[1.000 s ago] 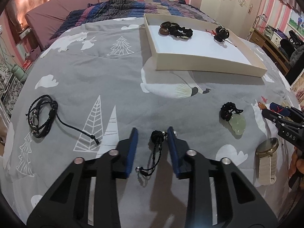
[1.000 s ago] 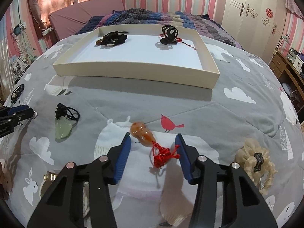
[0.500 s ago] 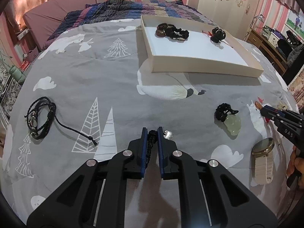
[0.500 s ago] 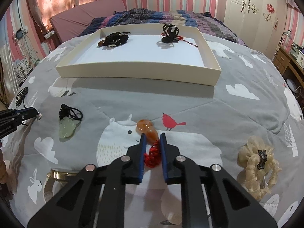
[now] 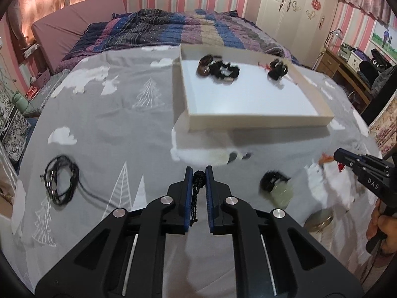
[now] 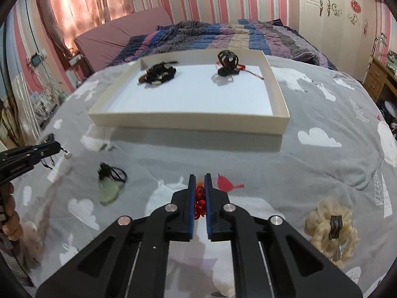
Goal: Organize jewelry
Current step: 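Carry the black cord with the left tool while the right tool carries the red gourd charm into the tray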
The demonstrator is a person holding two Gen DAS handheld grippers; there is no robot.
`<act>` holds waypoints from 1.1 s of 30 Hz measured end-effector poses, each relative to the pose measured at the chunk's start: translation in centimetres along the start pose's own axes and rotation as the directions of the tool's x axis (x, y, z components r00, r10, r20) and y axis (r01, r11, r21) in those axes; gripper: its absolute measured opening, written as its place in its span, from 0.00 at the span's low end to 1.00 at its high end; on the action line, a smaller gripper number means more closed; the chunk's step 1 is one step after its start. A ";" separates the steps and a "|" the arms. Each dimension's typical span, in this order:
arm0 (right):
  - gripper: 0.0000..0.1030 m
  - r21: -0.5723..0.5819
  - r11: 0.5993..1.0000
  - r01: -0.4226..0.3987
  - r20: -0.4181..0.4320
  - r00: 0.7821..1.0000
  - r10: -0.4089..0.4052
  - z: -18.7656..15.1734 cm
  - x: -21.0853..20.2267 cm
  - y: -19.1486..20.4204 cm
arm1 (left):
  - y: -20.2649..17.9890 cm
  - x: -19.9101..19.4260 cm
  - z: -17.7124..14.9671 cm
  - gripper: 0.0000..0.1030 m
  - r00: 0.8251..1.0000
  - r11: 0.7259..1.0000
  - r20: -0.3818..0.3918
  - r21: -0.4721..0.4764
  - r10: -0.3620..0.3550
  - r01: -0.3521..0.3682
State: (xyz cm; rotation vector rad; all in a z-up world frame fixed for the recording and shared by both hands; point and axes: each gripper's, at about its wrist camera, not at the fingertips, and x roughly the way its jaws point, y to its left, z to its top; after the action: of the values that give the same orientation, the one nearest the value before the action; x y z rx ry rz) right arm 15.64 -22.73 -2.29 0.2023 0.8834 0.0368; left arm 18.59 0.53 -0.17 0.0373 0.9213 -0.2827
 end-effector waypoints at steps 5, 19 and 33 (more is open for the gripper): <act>0.05 0.011 1.000 -0.027 0.013 1.000 0.027 1.4 -0.4 -0.4 | -0.4 -0.3 2.4 0.08 1.000 1.000 0.017 -0.002 -0.014 0.014; 0.05 -0.001 1.000 -0.020 0.129 0.991 0.020 8.1 -2.6 -0.4 | -1.3 1.6 8.4 0.08 0.997 0.997 0.023 -0.031 -0.072 0.072; 0.05 0.015 0.996 0.093 0.099 0.991 -0.094 13.7 7.1 -2.3 | -3.1 11.1 13.8 0.08 0.997 0.997 -0.012 -0.028 0.071 -0.071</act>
State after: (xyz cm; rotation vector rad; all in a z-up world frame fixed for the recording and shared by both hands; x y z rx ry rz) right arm 30.52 -26.35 0.30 0.1706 0.7930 -0.0651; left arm 34.87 -7.03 -0.29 0.0451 0.9325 -0.2039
